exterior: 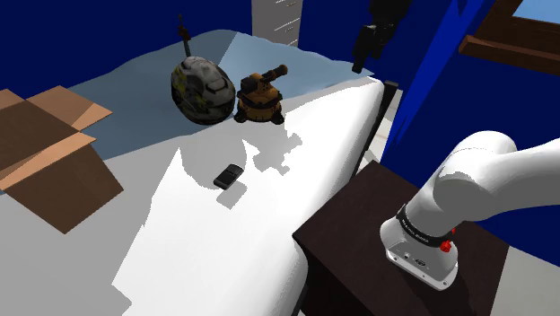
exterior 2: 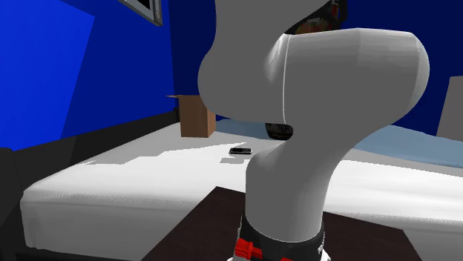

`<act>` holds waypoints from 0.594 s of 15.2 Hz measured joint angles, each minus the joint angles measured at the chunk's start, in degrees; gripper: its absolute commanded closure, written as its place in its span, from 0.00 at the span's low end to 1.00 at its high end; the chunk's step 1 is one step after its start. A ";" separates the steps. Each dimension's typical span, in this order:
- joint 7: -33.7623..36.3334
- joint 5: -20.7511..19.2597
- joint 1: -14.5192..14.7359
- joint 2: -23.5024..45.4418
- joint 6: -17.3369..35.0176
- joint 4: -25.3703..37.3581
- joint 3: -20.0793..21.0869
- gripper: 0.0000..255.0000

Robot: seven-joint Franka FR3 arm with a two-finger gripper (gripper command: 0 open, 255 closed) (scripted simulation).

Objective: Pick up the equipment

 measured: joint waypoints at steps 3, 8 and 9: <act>2.94 0.98 -0.14 -0.13 1.51 -1.93 1.57 0.00; 14.47 4.78 -0.78 2.20 6.80 -5.91 7.67 0.00; 16.98 5.61 -0.86 2.98 8.37 -6.90 9.08 0.00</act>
